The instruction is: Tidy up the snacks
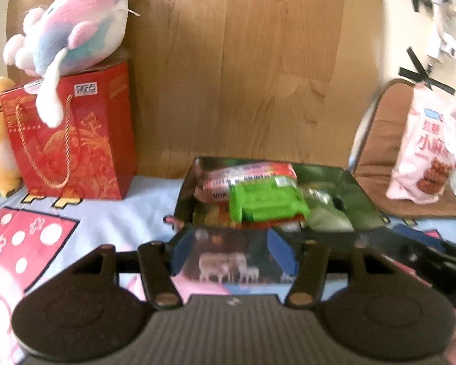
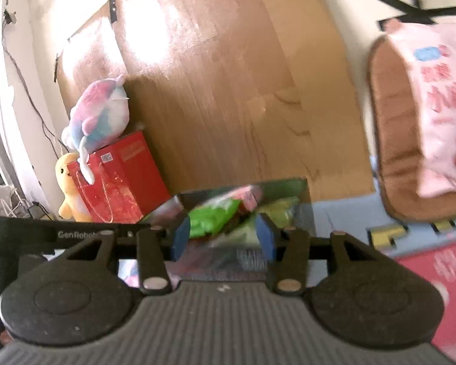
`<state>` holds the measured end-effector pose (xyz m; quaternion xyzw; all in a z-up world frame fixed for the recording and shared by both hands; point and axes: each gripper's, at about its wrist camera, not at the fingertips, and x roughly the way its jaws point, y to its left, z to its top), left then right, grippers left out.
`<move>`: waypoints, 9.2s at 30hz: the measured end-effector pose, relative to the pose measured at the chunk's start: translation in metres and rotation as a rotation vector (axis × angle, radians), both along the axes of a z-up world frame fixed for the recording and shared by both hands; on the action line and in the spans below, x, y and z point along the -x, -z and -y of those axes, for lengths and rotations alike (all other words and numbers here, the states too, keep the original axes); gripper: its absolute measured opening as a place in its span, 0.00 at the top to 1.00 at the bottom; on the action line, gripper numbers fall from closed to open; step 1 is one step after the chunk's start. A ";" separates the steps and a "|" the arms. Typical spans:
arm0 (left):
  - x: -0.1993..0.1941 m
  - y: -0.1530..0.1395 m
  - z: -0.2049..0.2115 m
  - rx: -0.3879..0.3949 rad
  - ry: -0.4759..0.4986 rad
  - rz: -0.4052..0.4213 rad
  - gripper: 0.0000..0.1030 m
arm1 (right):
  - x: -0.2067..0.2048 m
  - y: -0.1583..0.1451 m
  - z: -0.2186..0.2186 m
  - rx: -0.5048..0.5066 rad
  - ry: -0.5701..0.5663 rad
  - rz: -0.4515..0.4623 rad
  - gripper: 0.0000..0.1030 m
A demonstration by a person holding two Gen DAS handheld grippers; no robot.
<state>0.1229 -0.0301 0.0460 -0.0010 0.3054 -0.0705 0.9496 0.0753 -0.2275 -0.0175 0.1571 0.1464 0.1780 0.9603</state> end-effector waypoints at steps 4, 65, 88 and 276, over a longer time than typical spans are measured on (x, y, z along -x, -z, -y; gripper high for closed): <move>0.034 0.004 0.001 -0.016 0.008 0.018 0.40 | 0.030 0.010 0.005 -0.044 0.054 -0.077 0.47; 0.219 0.049 0.003 -0.095 -0.086 0.012 0.00 | 0.194 0.057 -0.026 0.026 0.310 -0.247 0.00; 0.214 0.053 -0.002 -0.127 -0.098 0.021 0.00 | 0.192 0.055 -0.027 0.040 0.283 -0.250 0.00; 0.056 0.071 -0.038 -0.067 -0.181 -0.061 0.00 | 0.062 0.046 -0.038 0.055 0.129 -0.092 0.00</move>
